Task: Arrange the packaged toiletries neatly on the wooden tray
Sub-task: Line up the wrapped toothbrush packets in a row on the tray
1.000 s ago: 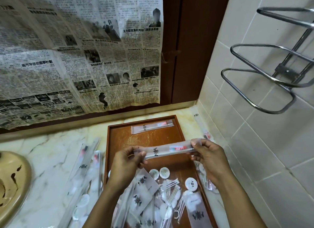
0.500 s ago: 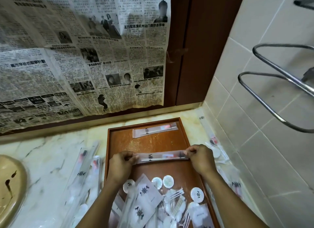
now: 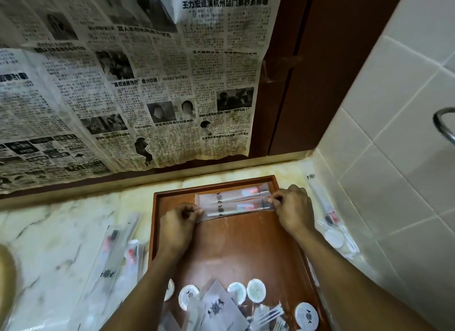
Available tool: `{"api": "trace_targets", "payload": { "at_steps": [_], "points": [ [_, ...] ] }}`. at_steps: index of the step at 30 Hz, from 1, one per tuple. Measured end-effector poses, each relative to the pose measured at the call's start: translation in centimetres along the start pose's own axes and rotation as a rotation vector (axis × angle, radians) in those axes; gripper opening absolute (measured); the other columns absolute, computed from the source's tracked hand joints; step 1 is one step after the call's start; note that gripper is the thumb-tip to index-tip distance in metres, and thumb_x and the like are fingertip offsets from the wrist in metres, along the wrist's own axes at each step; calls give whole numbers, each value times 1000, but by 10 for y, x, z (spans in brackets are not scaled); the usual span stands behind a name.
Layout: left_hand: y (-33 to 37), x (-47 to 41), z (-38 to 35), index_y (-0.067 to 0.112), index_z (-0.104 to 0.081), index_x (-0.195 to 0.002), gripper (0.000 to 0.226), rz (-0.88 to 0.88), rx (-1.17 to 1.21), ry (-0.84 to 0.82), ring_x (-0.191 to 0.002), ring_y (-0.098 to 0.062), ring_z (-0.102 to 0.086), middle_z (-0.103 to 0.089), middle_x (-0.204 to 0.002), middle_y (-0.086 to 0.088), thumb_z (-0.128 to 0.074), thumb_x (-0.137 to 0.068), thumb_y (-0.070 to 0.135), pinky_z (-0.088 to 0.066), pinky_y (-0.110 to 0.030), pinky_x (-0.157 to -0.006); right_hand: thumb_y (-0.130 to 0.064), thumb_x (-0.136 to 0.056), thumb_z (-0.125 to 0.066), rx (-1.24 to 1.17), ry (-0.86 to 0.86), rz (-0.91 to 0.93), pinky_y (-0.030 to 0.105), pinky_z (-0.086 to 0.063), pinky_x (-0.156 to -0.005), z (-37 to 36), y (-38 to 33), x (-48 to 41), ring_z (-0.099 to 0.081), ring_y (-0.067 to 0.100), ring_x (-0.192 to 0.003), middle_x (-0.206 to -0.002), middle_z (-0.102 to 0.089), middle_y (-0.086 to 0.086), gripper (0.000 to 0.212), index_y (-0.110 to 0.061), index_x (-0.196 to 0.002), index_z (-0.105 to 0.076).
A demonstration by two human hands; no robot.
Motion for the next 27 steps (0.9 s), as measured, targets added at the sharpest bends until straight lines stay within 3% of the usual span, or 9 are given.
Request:
{"api": "trace_targets", "payload": {
  "at_steps": [5,9,12,15,20,27],
  "points": [
    [-5,-10,-4,29,-74,-93,5,-57,-57,19,-83,2,-67,-71,-93,14,-75,-90,33,-57,-24,-76,-28,-90,-73,8,20,0,37,-53,-77,-3,4,-8,-54,23,-94,-101,-67,7,12,-22,-99,-79],
    [-3,-11,-3,25,-74,-97,8,-128,-121,71,-88,2,-57,-60,-103,10,-75,-90,31,-46,-17,-77,-30,-90,-72,46,27,10,34,-47,-80,-3,4,-11,-51,22,-98,-103,-64,4,12,-23,-99,-78],
    [-5,-13,-2,23,-73,-102,14,-138,-123,100,-92,-6,-57,-55,-110,6,-75,-91,30,-50,-27,-81,-30,-89,-72,89,53,98,35,-42,-85,-1,-1,-13,-47,20,-104,-109,-61,0,11,-27,-99,-77],
    [-7,-17,-3,27,-73,-97,7,-170,-125,99,-92,-4,-58,-61,-104,11,-73,-92,31,-53,-32,-80,-30,-88,-72,89,46,202,38,-38,-89,0,-8,-16,-46,19,-111,-116,-60,-6,21,-35,-109,-73],
    [-14,-17,-6,34,-69,-90,5,-101,-67,118,-84,-2,-65,-70,-93,15,-69,-94,36,-58,-36,-77,-40,-91,-66,122,-68,355,38,-31,-96,-7,-20,-16,-46,15,-127,-134,-61,-10,39,-31,-129,-65],
    [-12,-12,-7,33,-68,-104,13,-34,-36,158,-81,-3,-67,-70,-88,19,-71,-92,38,-60,-39,-74,-35,-93,-66,142,-116,357,39,-34,-101,-15,-22,-12,-51,16,-130,-135,-63,-6,40,-26,-132,-64]
  ]
}}
Point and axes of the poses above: each hand's wrist, its own x-axis away from the middle knuckle, its own z-axis out of the back of the hand, y = z × x, the point moved 6 cm from there along -x, towards the middle knuckle
